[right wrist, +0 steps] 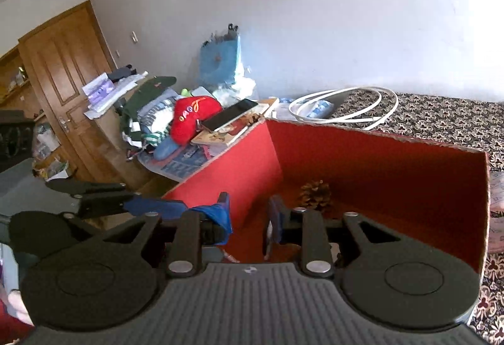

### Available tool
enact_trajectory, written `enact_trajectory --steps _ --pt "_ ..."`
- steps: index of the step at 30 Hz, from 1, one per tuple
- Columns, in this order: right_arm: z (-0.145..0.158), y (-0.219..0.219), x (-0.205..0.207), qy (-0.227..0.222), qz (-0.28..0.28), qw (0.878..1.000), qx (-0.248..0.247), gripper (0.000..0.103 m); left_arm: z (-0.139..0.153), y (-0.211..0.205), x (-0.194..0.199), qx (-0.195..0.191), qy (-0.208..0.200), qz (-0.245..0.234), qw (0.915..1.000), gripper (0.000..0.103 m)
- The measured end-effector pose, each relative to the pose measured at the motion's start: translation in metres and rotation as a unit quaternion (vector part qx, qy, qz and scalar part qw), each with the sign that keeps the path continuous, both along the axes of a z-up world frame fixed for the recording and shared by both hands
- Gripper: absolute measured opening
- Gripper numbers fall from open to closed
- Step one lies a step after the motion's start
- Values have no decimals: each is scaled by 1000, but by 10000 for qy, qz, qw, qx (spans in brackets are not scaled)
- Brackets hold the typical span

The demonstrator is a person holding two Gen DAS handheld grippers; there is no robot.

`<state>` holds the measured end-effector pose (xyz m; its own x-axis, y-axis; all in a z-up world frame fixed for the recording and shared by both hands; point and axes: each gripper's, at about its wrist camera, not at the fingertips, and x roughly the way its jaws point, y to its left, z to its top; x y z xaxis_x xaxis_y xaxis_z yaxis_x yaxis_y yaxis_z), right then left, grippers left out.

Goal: Organize rigid objects
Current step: 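Reach the left gripper to the white marker with blue cap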

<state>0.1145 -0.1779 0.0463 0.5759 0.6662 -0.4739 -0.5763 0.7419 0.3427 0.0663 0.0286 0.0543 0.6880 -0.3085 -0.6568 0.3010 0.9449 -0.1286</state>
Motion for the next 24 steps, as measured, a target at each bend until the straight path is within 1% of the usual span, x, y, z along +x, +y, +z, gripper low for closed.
enact_trajectory --steps 6,13,15,17,21,24 --pt "4 -9 -20 -62 34 10000 -12 11 0 -7 -13 69 57 -20 10000 79" --pt "7 -26 -41 -2 11 9998 199 11 -2 -13 -33 49 165 22 9998 82" --pt "7 -30 -46 76 21 9996 270 11 -4 -14 -38 53 207 41 9998 85" --pt "7 -35 -52 135 31 9994 324 12 -7 -15 -44 27 240 64 9997 103" --pt "4 -43 -69 245 145 9983 515 12 -16 -18 -59 6 334 107 9994 102" --pt "-4 -47 -78 401 152 9976 551 12 -27 -21 -65 30 542 146 9984 102"
